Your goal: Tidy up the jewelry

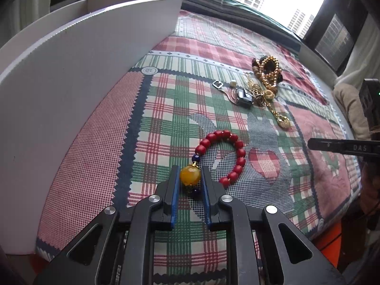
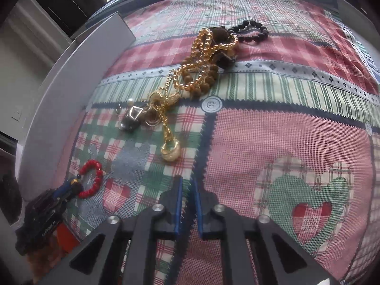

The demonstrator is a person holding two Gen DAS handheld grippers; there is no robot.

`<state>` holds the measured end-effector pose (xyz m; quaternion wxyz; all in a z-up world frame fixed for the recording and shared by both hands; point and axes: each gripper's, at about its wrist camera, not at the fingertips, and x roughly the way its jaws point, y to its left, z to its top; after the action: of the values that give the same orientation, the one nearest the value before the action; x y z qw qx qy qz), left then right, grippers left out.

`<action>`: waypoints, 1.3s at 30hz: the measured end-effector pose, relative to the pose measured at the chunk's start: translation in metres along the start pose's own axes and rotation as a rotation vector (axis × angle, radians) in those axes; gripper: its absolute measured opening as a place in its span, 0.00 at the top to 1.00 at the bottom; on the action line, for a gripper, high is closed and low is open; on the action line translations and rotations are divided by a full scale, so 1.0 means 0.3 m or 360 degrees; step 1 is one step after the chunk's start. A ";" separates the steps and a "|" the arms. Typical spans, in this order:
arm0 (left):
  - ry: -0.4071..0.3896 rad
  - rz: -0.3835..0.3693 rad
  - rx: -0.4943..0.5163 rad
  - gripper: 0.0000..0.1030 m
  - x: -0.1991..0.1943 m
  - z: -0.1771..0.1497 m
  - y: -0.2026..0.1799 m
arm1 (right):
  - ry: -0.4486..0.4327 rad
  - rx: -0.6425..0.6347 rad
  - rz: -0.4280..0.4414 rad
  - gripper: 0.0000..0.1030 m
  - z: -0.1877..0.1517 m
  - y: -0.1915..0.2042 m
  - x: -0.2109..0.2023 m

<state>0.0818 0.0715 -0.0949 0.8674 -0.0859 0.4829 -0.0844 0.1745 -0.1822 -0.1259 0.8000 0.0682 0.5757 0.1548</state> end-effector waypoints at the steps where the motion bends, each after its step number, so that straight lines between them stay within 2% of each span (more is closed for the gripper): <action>1: 0.0003 -0.0001 -0.0009 0.83 0.001 0.003 0.002 | 0.0006 -0.0011 -0.0003 0.90 -0.019 -0.004 -0.008; 3: 0.0012 -0.0019 -0.0019 0.80 0.003 0.009 0.003 | -0.0012 -0.0026 0.0000 0.89 -0.030 -0.004 -0.027; 4: 0.0018 -0.0023 -0.0017 0.77 0.002 0.010 0.001 | -0.0039 -0.0038 0.0001 0.86 -0.025 -0.002 -0.038; 5: 0.0023 -0.0021 -0.0015 0.72 0.001 0.012 0.000 | -0.0080 -0.0050 0.0004 0.81 -0.010 -0.002 -0.050; 6: 0.0021 -0.0013 -0.0014 0.69 -0.007 0.010 -0.002 | -0.0126 -0.0057 0.0005 0.70 0.015 0.000 -0.058; 7: 0.0015 -0.0005 -0.0011 0.61 -0.017 0.008 -0.004 | -0.0176 -0.0059 0.0002 0.64 0.044 0.005 -0.061; 8: 0.0003 0.0003 -0.0008 0.55 -0.028 0.004 -0.005 | -0.0203 -0.0057 0.0002 0.62 0.076 0.007 -0.056; 10: -0.0014 0.0019 0.0002 0.50 -0.046 -0.004 -0.005 | -0.0184 0.0033 0.0074 0.61 0.150 0.000 -0.019; 12: -0.0009 0.0033 -0.0002 0.49 -0.053 -0.013 0.001 | -0.0158 0.0172 0.0185 0.61 0.214 -0.009 0.028; 16: -0.0001 0.0047 -0.0024 0.49 -0.062 -0.025 0.020 | -0.0051 0.0278 0.0142 0.60 0.296 0.021 0.149; 17: -0.0001 0.0048 -0.0028 0.49 -0.064 -0.024 0.024 | -0.0090 0.0253 0.0112 0.62 0.306 0.039 0.149; 19: -0.0003 0.0044 -0.0031 0.49 -0.070 -0.027 0.033 | -0.0086 0.0146 0.0080 0.89 0.315 0.082 0.156; 21: -0.0010 0.0044 -0.0032 0.48 -0.075 -0.030 0.039 | -0.0090 0.0155 0.0140 0.90 0.300 0.080 0.131; 23: -0.0008 0.0041 -0.0037 0.48 -0.074 -0.031 0.041 | -0.0138 0.0120 0.0138 0.90 0.272 0.074 0.077; 28: 0.0002 0.0021 -0.0013 0.48 -0.064 -0.037 0.029 | -0.0189 0.0184 0.0209 0.90 0.165 -0.028 -0.069; 31: 0.0012 0.0008 0.0030 0.45 -0.059 -0.040 0.017 | -0.0168 0.0240 0.0180 0.89 0.086 -0.124 -0.102; 34: 0.0021 -0.0003 0.0067 0.44 -0.055 -0.035 0.015 | -0.0147 0.0225 0.0051 0.86 0.021 -0.194 -0.101; 35: 0.0024 -0.0010 0.0067 0.44 -0.057 -0.033 0.018 | -0.0159 0.0221 0.0002 0.83 0.007 -0.213 -0.105; 36: 0.0023 -0.0016 0.0059 0.44 -0.060 -0.029 0.024 | -0.0178 0.0210 -0.0022 0.72 -0.003 -0.225 -0.114; 37: 0.0019 -0.0020 0.0044 0.44 -0.065 -0.025 0.031 | -0.0205 0.0188 -0.0024 0.68 -0.008 -0.231 -0.124; 39: 0.0003 -0.0020 0.0018 0.44 -0.076 -0.017 0.049 | -0.0269 0.0070 -0.0006 0.68 -0.010 -0.208 -0.151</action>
<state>0.0666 0.0907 -0.0821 0.8669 -0.0840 0.4825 -0.0928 0.1691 -0.2560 -0.1040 0.8442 0.0976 0.5096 0.1343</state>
